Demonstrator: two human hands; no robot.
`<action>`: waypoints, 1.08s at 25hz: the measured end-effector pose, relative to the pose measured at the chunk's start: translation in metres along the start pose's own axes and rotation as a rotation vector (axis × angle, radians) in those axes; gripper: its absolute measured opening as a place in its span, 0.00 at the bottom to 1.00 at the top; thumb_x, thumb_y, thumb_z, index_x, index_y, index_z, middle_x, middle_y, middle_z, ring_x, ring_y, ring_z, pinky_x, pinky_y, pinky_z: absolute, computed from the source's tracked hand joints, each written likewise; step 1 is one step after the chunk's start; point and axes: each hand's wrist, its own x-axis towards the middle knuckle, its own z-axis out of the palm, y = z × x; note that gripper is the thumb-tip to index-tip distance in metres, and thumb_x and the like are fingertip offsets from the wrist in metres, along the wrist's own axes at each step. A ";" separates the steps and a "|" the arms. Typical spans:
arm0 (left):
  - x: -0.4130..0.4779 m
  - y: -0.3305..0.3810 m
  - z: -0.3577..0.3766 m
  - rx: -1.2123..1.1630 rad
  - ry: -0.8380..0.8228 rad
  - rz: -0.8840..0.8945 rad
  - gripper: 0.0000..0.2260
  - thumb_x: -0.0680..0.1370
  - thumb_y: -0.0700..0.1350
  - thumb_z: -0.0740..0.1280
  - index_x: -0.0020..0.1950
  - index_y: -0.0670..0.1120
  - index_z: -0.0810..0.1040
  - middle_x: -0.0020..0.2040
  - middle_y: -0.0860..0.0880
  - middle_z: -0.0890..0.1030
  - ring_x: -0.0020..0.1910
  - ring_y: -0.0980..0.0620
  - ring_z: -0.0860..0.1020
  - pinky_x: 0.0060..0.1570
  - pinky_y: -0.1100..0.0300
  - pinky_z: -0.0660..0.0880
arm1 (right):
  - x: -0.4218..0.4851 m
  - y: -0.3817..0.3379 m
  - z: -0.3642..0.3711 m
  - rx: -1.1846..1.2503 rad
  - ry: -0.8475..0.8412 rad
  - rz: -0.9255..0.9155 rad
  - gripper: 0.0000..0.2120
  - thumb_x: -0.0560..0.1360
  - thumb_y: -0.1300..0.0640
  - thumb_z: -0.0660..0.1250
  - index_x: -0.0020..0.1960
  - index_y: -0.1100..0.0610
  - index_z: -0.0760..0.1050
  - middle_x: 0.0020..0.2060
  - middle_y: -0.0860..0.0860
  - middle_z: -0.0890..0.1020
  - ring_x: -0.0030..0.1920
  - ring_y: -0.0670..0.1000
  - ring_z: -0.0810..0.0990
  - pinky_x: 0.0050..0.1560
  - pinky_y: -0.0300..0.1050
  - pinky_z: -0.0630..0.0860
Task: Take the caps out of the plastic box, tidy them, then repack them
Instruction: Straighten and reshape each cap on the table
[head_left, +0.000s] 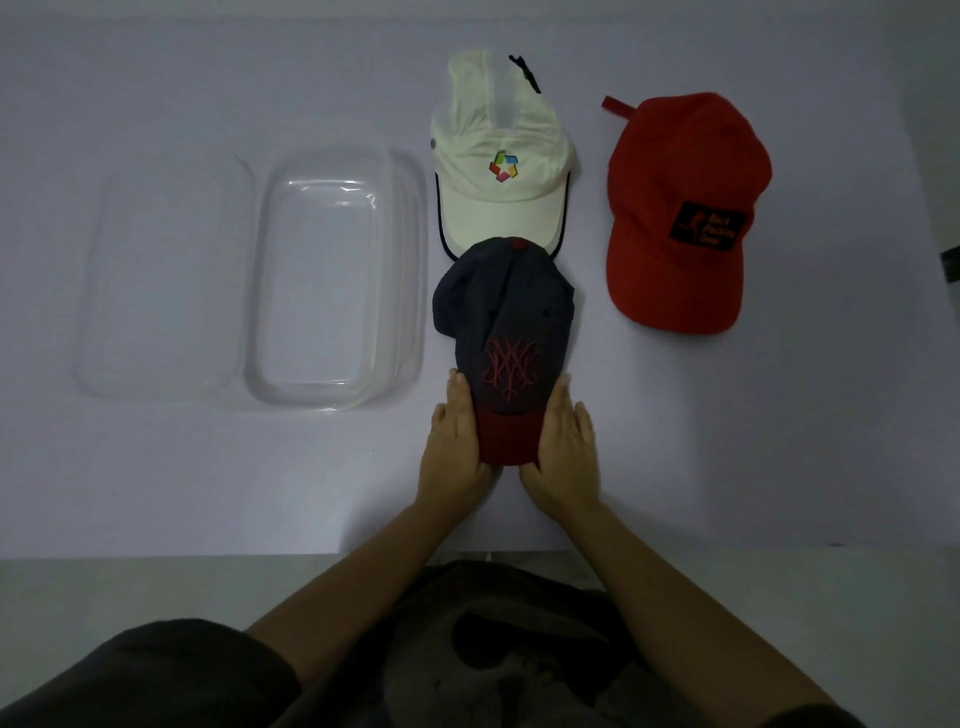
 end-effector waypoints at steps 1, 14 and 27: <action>0.000 0.000 -0.001 -0.007 -0.016 0.004 0.36 0.75 0.49 0.59 0.73 0.40 0.40 0.76 0.38 0.55 0.74 0.43 0.59 0.73 0.52 0.49 | 0.000 0.001 0.000 -0.009 -0.009 -0.011 0.38 0.73 0.46 0.51 0.74 0.66 0.42 0.74 0.63 0.57 0.74 0.56 0.57 0.73 0.45 0.39; -0.002 -0.003 -0.008 0.216 -0.155 0.268 0.27 0.73 0.49 0.57 0.70 0.39 0.58 0.64 0.33 0.74 0.64 0.38 0.74 0.65 0.38 0.54 | -0.001 0.010 -0.009 -0.140 -0.188 -0.216 0.33 0.75 0.47 0.48 0.74 0.65 0.56 0.73 0.61 0.63 0.74 0.56 0.58 0.72 0.50 0.39; -0.003 0.006 -0.007 0.012 -0.134 0.052 0.31 0.76 0.52 0.54 0.74 0.36 0.54 0.73 0.38 0.63 0.70 0.44 0.65 0.73 0.53 0.55 | -0.002 0.006 -0.011 0.021 -0.155 -0.126 0.35 0.75 0.46 0.46 0.75 0.66 0.50 0.74 0.62 0.58 0.74 0.57 0.58 0.75 0.47 0.46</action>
